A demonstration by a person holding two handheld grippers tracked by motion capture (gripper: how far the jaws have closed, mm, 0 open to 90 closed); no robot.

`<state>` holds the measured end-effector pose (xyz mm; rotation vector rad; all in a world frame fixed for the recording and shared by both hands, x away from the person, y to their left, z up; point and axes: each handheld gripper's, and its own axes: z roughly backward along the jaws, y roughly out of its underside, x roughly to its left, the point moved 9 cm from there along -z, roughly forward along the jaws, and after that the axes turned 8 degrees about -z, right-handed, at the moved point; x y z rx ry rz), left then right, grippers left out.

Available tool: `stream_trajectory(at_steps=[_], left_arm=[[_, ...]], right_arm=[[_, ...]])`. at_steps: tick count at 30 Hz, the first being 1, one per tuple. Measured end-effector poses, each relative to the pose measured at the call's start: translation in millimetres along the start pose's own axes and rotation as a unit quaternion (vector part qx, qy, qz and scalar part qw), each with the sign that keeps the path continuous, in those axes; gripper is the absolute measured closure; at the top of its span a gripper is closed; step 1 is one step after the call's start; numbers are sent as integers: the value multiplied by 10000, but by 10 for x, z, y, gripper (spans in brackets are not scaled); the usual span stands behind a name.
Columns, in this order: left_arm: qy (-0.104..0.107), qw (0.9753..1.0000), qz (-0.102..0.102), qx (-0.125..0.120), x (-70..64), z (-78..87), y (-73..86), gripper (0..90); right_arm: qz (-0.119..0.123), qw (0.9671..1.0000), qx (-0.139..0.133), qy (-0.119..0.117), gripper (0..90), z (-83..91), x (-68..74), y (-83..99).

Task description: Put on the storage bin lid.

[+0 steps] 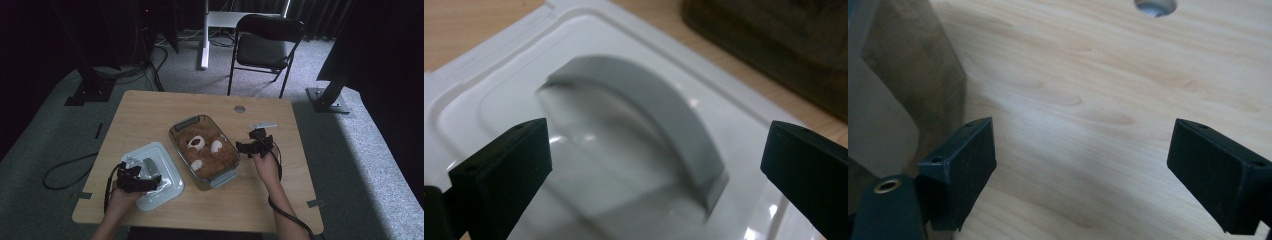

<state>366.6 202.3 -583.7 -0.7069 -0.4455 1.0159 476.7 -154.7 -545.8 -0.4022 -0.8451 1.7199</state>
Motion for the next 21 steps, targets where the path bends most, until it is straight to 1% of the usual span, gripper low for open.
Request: stream_trajectory(at_steps=[3, 4, 6, 7, 9, 10, 11, 13, 14, 15, 16, 17, 18, 19, 21], left_arm=[[-13, 10000, 19, 25, -13, -88, -41, 6], [5, 10000, -5, 51, -19, -119, -49, 6], [-25, 10000, 15, 75, -28, -170, -64, 6], [-8, 10000, 5, 92, -36, -195, -68, 6], [-64, 9999, 1, 148, -30, -249, -66, 7], [-133, 9998, 13, 163, -15, -268, -61, 18], [-195, 9996, 43, 189, 3, -279, -53, 61], [-230, 9995, 47, 190, 17, -289, -38, 73], [-293, 9995, 43, 146, 32, -279, -37, 147], [-273, 9995, 75, 121, 37, -274, -34, 223], [-241, 9996, 101, 113, 45, -269, -31, 245], [-156, 9998, 129, 54, 43, -257, -34, 312], [-118, 9998, 140, 7, 46, -243, -39, 393], [-141, 9998, 165, -7, 55, -237, -41, 450], [-89, 9997, 225, -59, 68, -228, -45, 517]], right_arm=[[35, 9999, 102, -10, 113, -68, 15, 78], [41, 9999, 142, -4, 122, -91, 25, 109], [37, 9998, 187, -89, 118, -138, 51, 163], [59, 9996, 240, -130, 118, -160, 68, 194], [101, 9995, 242, -200, 124, -185, 105, 232], [71, 9994, 243, -240, 122, -190, 114, 243], [31, 9994, 252, -243, 121, -191, 112, 251], [16, 9993, 238, -273, 121, -184, 112, 260], [20, 9993, 246, -276, 121, -181, 110, 267], [17, 9993, 245, -284, 121, -173, 111, 274], [17, 9993, 219, -308, 121, -167, 110, 276], [1, 9992, 230, -324, 121, -162, 110, 284], [-1, 9991, 237, -339, 121, -160, 110, 292], [-4, 9991, 219, -354, 121, -156, 109, 297], [-18, 9991, 238, -364, 122, -152, 108, 316]])
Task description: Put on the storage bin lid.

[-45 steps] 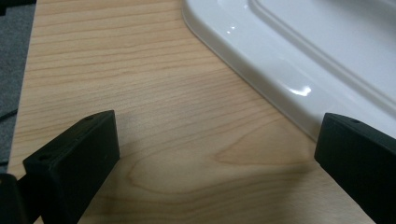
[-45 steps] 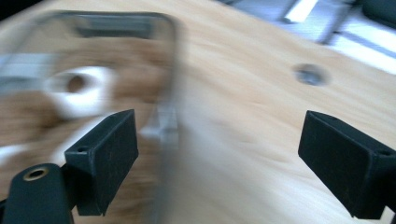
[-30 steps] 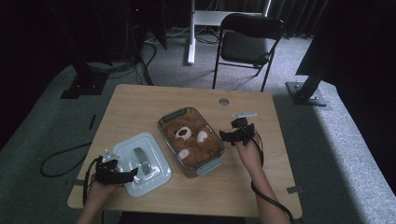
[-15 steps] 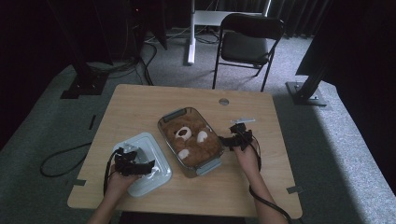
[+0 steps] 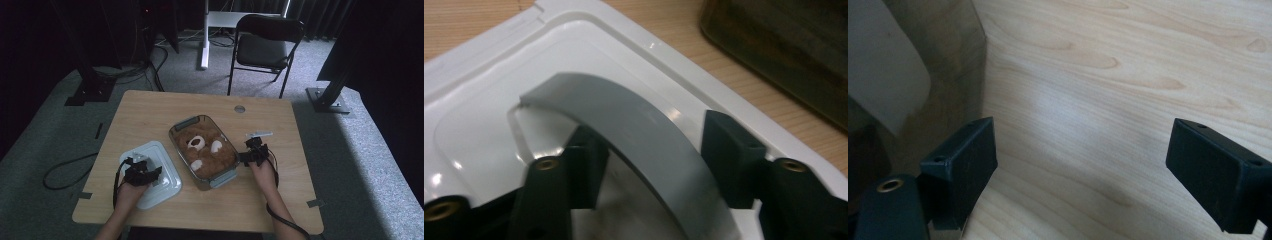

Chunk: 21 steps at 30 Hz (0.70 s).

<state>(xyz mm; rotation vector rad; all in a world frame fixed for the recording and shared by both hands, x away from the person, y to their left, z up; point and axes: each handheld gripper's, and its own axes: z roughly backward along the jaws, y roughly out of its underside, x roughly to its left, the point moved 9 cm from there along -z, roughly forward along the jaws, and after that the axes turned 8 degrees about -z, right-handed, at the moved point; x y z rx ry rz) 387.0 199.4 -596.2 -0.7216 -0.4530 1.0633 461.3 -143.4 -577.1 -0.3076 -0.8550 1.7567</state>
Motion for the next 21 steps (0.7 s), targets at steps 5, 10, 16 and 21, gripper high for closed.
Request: stream_trajectory(at_steps=[5, 10, 16, 21], left_arm=[[20, 9999, 81, -132, 79, 50, -24, 650], [85, 9991, 230, -353, 173, 193, -99, 689], [33, 9969, 312, -716, 285, 491, -230, 693], [9, 9951, 323, -939, 338, 781, -362, 693]], right_arm=[[-24, 10000, -24, -68, 124, 17, 2, 28], [-90, 9997, -35, -223, 127, 14, 13, 61], [-151, 9974, -121, -695, 128, 57, 111, 115], [15, 9932, -64, -1162, 126, 59, 319, 215]])
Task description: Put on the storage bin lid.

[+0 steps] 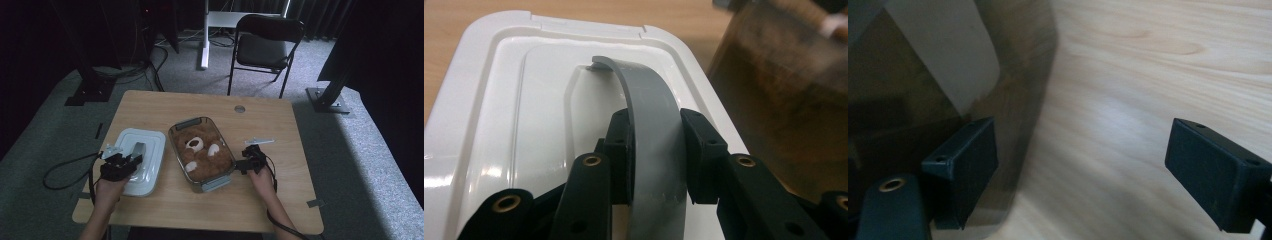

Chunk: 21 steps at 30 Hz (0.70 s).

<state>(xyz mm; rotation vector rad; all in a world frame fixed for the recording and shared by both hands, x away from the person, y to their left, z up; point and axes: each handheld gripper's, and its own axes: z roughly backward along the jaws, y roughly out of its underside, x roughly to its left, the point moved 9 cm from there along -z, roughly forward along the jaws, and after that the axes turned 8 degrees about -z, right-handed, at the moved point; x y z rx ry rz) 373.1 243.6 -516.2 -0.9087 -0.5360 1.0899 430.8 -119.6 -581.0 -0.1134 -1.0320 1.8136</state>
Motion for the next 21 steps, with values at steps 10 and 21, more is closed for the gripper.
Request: stream_trajectory(at_steps=[10, 21], left_arm=[[238, 9973, -149, -685, -166, 417, -425, 694], [941, 9923, -228, -771, -402, 434, -561, 695]], right_arm=[[266, 9978, 40, -603, 116, -83, 524, 158], [489, 9921, 222, -1132, 114, -320, 1107, 271]])
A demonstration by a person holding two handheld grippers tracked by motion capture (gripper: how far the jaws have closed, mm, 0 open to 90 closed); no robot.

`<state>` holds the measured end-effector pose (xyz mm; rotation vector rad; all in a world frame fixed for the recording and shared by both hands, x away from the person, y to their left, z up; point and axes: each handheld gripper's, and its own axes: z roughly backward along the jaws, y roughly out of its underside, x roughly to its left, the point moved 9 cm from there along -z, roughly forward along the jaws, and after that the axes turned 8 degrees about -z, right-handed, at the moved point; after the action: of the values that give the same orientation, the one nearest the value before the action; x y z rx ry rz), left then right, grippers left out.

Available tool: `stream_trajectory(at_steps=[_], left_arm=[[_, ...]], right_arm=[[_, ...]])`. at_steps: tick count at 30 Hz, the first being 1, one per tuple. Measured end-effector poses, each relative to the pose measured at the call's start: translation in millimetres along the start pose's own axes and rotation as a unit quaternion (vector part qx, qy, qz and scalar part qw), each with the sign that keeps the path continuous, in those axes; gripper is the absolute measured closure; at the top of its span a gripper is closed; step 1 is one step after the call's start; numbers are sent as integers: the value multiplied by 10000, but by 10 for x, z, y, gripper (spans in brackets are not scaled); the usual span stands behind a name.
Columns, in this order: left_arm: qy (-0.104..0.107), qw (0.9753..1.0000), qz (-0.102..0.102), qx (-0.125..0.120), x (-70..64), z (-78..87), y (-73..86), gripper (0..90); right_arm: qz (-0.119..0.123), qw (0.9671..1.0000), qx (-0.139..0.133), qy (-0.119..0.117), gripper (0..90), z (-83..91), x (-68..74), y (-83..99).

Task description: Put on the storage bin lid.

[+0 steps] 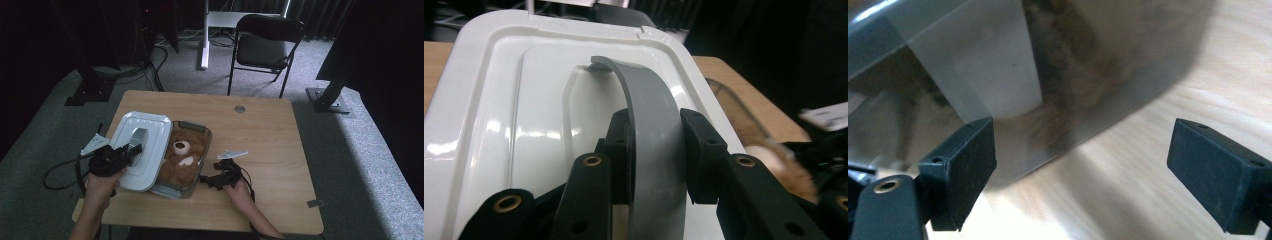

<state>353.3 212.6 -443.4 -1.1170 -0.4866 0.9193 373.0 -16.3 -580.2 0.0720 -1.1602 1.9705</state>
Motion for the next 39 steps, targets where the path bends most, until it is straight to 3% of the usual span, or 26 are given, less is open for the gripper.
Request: stream_trajectory(at_steps=[1, 3, 5, 6, 7, 11, 16, 21, 26, 29, 32, 39], left_arm=[[241, 9995, -206, 43, -160, -109, -32, 695], [328, 9990, -292, 81, -229, -186, -48, 695], [379, 9988, -304, 100, -261, -227, -56, 695], [379, 9988, -304, 100, -261, -227, -56, 695], [602, 9971, -440, 127, -362, -335, -79, 695], [898, 9933, -639, 339, -474, -491, -77, 694], [952, 9918, -639, 562, -485, -658, -41, 694], [1055, 9897, -607, 755, -460, -774, 5, 693], [1125, 9880, -560, 900, -430, -818, 33, 690], [1139, 9873, -631, 912, -466, -824, 58, 692], [1005, 9875, -740, 962, -481, -836, 82, 694], [932, 9876, -793, 987, -489, -844, 95, 694]], right_arm=[[272, 9994, 216, -46, 112, -135, 129, 24], [468, 9985, 257, 79, 111, -206, 182, 32], [492, 9984, 252, 109, 111, -215, 187, 29], [510, 9983, 213, 166, 111, -208, 173, 24], [609, 9972, 104, 423, 112, -162, 87, 3], [411, 9971, -41, 645, 111, -29, -133, -39], [23, 9942, -318, 1030, 112, 184, -479, -96], [-249, 9902, -531, 1265, 112, 342, -715, -133], [-378, 9878, -590, 1387, 112, 385, -803, -132], [-408, 9882, -564, 1362, 112, 369, -808, -122], [-395, 9887, -521, 1350, 112, 348, -803, -110], [-403, 9896, -475, 1296, 112, 322, -787, -90]])
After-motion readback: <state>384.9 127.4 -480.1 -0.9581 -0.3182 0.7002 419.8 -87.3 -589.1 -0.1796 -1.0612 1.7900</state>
